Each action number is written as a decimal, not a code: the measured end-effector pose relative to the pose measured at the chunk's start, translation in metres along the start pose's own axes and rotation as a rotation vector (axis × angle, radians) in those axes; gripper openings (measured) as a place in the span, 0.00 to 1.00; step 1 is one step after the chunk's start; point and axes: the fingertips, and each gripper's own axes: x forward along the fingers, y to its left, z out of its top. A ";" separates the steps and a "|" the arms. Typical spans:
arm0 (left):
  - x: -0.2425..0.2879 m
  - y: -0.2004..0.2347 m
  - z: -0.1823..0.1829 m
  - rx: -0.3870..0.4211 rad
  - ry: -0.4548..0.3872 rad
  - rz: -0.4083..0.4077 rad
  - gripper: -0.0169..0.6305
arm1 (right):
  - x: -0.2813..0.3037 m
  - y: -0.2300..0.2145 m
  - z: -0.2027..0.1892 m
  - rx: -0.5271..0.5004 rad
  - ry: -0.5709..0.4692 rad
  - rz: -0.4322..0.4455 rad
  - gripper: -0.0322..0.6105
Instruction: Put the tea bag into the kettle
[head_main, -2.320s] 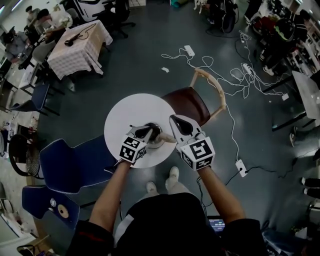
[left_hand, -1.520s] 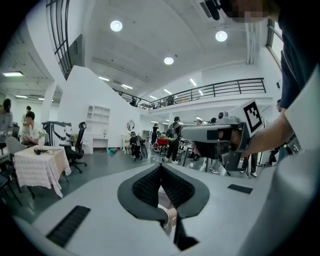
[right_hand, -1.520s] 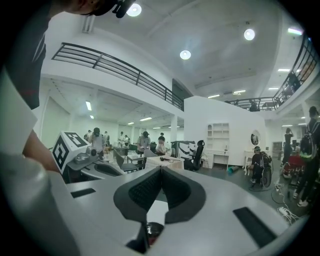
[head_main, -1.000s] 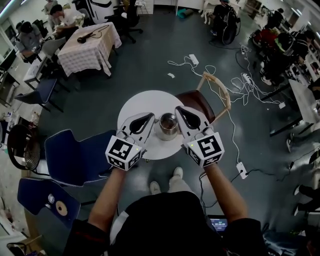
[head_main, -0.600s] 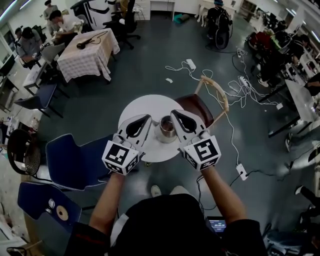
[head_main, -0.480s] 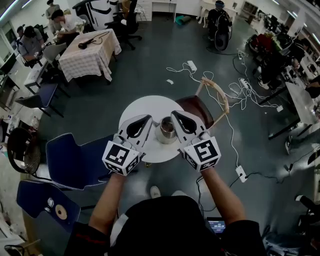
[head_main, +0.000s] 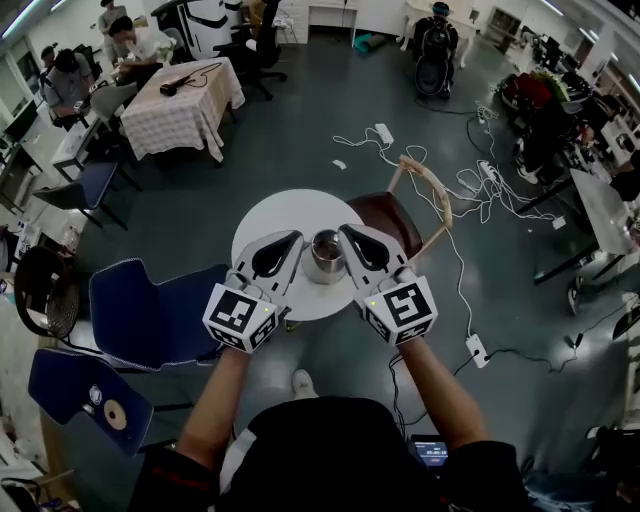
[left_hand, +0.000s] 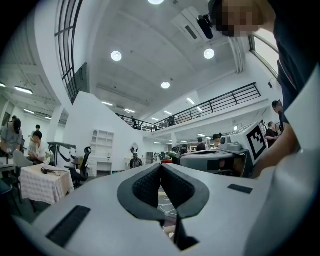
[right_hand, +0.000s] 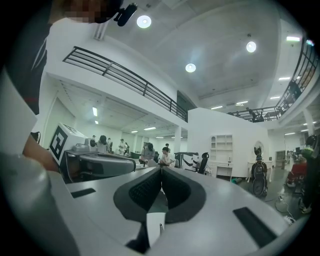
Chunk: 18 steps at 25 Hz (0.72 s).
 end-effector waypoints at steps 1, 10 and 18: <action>0.000 -0.006 0.001 -0.005 -0.001 0.002 0.05 | -0.006 0.000 0.001 0.000 -0.002 0.003 0.08; -0.011 -0.061 0.007 0.003 0.008 0.029 0.05 | -0.058 0.002 0.013 -0.001 -0.026 0.033 0.08; -0.019 -0.118 0.021 0.037 0.001 0.047 0.05 | -0.114 0.003 0.026 -0.002 -0.053 0.048 0.08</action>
